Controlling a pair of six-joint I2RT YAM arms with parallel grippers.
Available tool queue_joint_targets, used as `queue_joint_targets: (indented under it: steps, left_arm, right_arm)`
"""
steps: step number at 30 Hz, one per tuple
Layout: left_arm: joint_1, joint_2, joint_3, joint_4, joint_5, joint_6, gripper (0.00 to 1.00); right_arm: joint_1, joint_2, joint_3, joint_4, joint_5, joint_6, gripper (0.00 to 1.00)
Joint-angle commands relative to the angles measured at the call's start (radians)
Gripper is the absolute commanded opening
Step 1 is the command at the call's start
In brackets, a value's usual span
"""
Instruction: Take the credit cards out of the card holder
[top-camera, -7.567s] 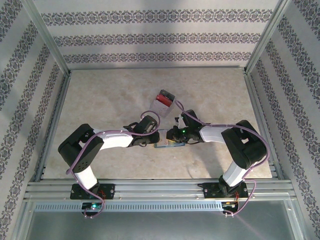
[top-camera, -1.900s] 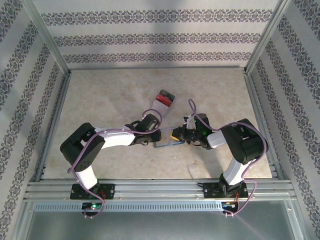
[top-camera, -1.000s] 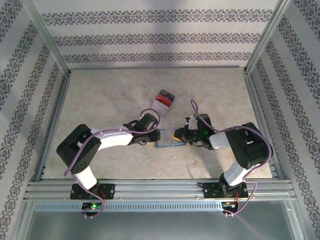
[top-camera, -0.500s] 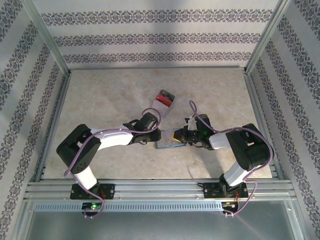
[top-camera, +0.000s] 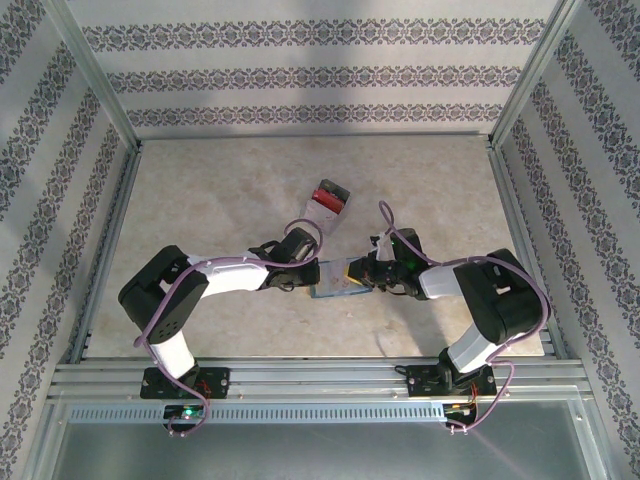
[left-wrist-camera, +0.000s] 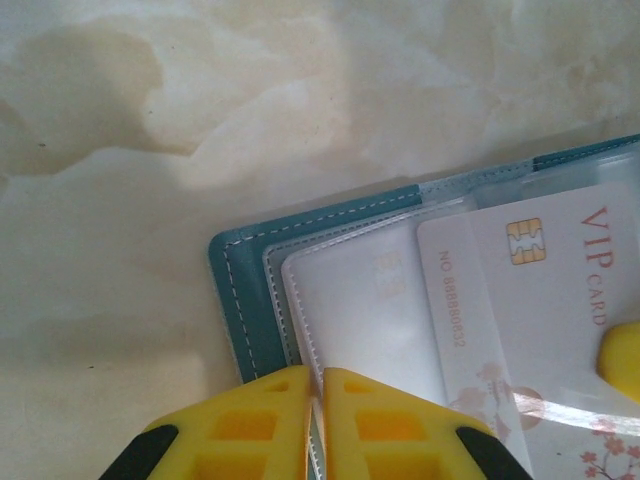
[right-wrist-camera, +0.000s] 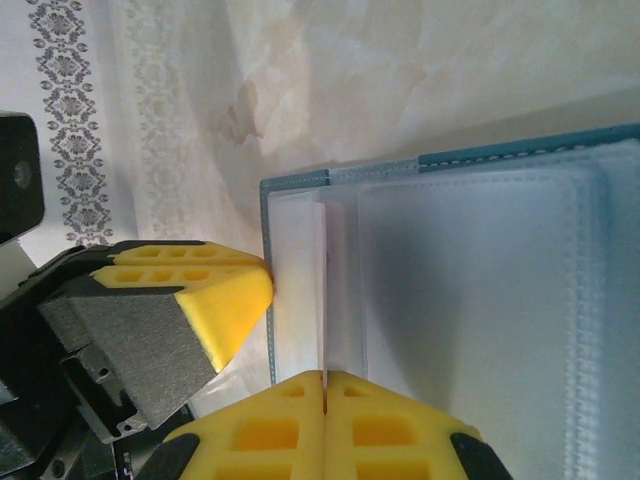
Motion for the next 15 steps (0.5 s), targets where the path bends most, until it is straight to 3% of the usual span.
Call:
queue_joint_targets:
  steps: [1,15]
  left_arm:
    - [0.008,0.011,-0.016,0.005,-0.013,-0.012,0.11]
    - [0.007,0.007,-0.014,0.007,-0.010,-0.011,0.11]
  right_arm:
    - [-0.015,-0.037,0.008,-0.038,0.018,-0.038,0.02]
    - [-0.025,-0.088,0.025,-0.166,0.053,-0.102,0.01]
